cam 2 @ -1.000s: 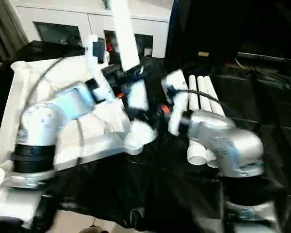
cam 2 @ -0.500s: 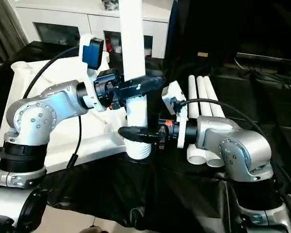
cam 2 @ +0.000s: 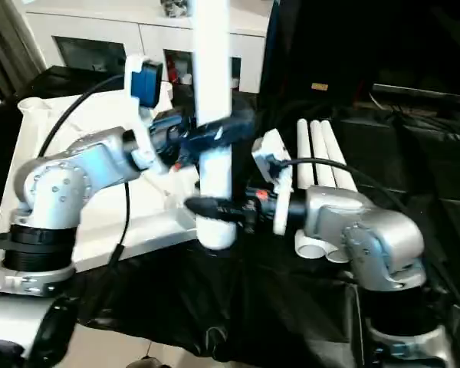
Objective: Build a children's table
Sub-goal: Pick table leg
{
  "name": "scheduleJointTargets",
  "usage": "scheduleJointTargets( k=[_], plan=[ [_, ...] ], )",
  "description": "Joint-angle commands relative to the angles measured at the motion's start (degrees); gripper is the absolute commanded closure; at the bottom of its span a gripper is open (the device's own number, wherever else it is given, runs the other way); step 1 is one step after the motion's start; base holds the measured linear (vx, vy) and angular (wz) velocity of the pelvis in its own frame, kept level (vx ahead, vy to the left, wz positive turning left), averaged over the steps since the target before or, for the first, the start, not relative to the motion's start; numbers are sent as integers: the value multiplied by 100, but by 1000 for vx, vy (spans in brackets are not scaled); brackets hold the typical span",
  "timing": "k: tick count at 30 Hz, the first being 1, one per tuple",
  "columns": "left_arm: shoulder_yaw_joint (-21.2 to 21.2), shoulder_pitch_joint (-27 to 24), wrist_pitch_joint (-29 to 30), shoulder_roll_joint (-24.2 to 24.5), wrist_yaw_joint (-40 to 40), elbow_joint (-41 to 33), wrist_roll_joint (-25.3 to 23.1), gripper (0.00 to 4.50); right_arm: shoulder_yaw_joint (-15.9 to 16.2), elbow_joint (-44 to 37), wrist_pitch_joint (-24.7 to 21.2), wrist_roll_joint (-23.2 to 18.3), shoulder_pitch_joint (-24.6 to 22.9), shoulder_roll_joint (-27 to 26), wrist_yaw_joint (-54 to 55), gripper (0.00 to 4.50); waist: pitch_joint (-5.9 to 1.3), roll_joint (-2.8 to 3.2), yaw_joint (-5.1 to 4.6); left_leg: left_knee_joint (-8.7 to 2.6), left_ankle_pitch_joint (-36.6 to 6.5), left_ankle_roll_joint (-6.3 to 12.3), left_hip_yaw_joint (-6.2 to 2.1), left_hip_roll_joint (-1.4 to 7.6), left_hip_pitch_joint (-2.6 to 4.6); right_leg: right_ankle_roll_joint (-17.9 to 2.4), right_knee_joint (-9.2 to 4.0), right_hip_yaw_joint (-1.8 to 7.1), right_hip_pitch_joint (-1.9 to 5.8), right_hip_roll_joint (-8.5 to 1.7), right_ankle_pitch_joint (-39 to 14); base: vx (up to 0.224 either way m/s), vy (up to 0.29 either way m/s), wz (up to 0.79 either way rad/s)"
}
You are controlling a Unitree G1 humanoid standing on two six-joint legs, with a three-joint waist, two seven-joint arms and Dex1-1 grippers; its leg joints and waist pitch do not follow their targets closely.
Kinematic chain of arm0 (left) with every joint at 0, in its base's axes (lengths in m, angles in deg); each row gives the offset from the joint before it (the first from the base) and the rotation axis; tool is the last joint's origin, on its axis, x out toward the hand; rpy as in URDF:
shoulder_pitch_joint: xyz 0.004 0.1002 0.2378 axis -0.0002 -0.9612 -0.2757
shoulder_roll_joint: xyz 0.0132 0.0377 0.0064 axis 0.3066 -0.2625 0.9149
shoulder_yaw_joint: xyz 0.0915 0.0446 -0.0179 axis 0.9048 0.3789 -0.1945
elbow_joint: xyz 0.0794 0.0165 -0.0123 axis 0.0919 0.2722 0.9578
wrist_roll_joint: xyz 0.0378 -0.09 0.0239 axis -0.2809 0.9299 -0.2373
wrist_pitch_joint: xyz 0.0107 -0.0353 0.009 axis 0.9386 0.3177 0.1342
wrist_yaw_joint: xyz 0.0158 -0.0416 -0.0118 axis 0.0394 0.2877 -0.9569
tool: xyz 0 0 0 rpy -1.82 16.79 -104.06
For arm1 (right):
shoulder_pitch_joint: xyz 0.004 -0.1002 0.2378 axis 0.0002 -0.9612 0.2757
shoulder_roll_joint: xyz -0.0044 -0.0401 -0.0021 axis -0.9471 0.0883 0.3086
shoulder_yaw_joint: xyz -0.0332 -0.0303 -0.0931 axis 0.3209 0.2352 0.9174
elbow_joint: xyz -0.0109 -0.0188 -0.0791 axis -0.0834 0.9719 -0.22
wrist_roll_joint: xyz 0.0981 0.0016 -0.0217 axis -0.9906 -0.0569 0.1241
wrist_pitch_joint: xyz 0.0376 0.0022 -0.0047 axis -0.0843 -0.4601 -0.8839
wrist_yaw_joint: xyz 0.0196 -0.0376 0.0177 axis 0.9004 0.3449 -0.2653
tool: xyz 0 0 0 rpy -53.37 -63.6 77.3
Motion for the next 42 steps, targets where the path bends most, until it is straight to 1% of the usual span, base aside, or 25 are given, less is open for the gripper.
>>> scheduleJointTargets(
  k=[1,2,4,5,6,7,9,11,14,16,18,19,21,22,24,25,26,27,28,29,31,32,35,38,42],
  plan=[
    [22,78,1,-98,-600,19,-311,141,4,-79,166,59,77,-109,186,257,-416,-78,7,-338,64,138,-126,346,29,-1156,-378,272,380,-587,-219,0,0,0],
    [-120,121,107,-277,-1164,61,-405,141,26,-49,236,157,114,-215,364,257,-420,-72,14,-333,76,127,-127,345,31,-1167,-376,272,383,-592,-177,0,0,0],
    [-298,178,142,-489,-1743,93,-504,141,48,-18,295,237,143,-311,535,257,-425,-81,10,-322,111,123,-123,347,28,-1241,-366,273,387,-587,4,0,0,0],
    [-353,195,119,-577,-2009,94,-563,141,53,-5,319,275,153,-361,620,257,-430,-90,18,-319,133,147,-127,338,19,-1246,-362,272,403,-587,45,0,0,0],
    [-353,195,119,-577,-2009,94,-563,168,53,-5,319,275,153,-361,620,257,-430,-90,18,-319,133,147,-127,338,19,-1246,-362,272,403,-587,45,0,0,0],
    [-388,190,-35,-734,-2455,74,-765,168,67,67,421,419,187,-473,837,257,-426,-92,19,-320,180,188,-133,329,6,-1199,-360,272,403,-574,88,0,0,0],
    [-403,130,-154,-909,-2712,9,-857,180,97,174,547,611,229,-580,1052,257,-423,-92,8,-319,167,205,-135,327,1,-1177,-374,270,405,-586,58,0,0,0],
    [-432,73,-214,-1052,-2804,-46,-821,206,126,224,607,695,248,-614,1109,257,-422,-96,4,-317,153,224,-129,324,1,-1166,-382,271,401,-582,6,0,0,0],
    [-441,39,-217,-1161,-2934,-49,-823,226,142,245,637,728,262,-639,1149,257,-421,-95,12,-317,137,242,-131,328,13,-1158,-387,273,395,-576,-43,0,0,0],
    [-386,13,-159,-1160,-2852,-80,-781,252,151,249,651,747,272,-661,1170,257,-418,-81,12,-320,124,263,-136,333,18,-1141,-387,270,383,-577,-77,0,0,0],
    [-402,10,-130,-1185,-2837,-94,-684,254,149,256,653,764,293,-681,1192,257,-420,-78,9,-317,128,273,-136,331,14,-1149,-381,270,382,-574,-32,0,0,0],
    [-412,13,-128,-1190,-2831,-94,-658,254,146,260,651,765,301,-685,1197,222,-421,-79,9,-316,128,279,-134,333,22,-1163,-381,269,376,-573,-12,0,0,0],
    [-368,24,-157,-1123,-2663,-80,-647,263,88,325,587,702,354,-680,1148,185,-419,-74,6,-319,114,271,-137,333,18,-1169,-382,269,379,-577,-11,0,0,0],
    [-335,32,-184,-1066,-2573,-59,-669,263,59,364,559,659,380,-611,1040,185,-419,-71,4,-320,101,267,-137,333,20,-1170,-380,269,380,-577,-20,0,0,0],
    [-268,40,-214,-976,-2400,-40,-685,264,5,433,517,601,419,-519,920,154,-418,-67,7,-320,75,273,-133,337,30,-1159,-387,272,378,-576,-51,0,0,0],
    [-203,40,-256,-896,-2236,-37,-701,264,-45,484,463,541,448,-443,828,154,-419,-68,12,-318,76,278,-134,332,31,-1156,-386,271,380,-575,-58,0,0,0],
    [-131,48,-257,-790,-2014,-23,-692,264,-98,556,397,474,482,-329,689,140,-417,-75,4,-319,79,289,-129,334,25,-1156,-383,276,377,-576,-24,0,0,0],
    [-44,50,-260,-672,-1738,-19,-670,264,-121,592,274,360,501,-176,456,140,-421,-72,7,-318,90,292,-132,331,30,-1160,-380,272,382,-576,-24,0,0,0],
    [-24,50,-260,-646,-1674,-18,-664,264,-125,588,247,325,501,-138,391,140,-423,-70,15,-317,95,316,-131,322,35,-1153,-386,271,386,-569,-33,0,0,0],
    [134,52,-256,-438,-1177,-2,-608,264,-148,546,36,47,499,165,-145,137,-426,-69,43,-316,113,362,-131,335,45,-1138,-371,274,389,-568,-15,0,0,0],
    [174,52,-260,-387,-1057,2,-592,264,-152,526,-16,-26,496,238,-283,137,-424,-74,39,-309,170,374,-130,341,21,-1171,-355,268,388,-579,112,0,0,0],
    [203,62,-327,-346,-923,16,-595,264,-157,550,-50,-51,531,289,-346,137,-427,-85,35,-306,169,381,-125,339,25,-1190,-359,266,383,-579,120,0,0,0],
    [150,140,-275,-312,-621,5,-398,264,-14,645,-19,55,628,468,-512,137,-425,-112,21,-308,153,368,-119,338,15,-1271,-365,262,399,-592,13,0,0,0],
    [131,188,-216,-333,-537,-22,-284,264,95,757,31,153,687,533,-562,137,-423,-105,15,-303,124,350,-116,341,27,-1289,-372,262,386,-591,-118,0,0,0],
    [70,203,-229,-463,-491,-23,-127,264,199,838,14,172,704,558,-632,137,-431,-120,20,-300,167,367,-115,345,24,-1302,-362,262,392,-590,-54,0,0,0]
  ],
)
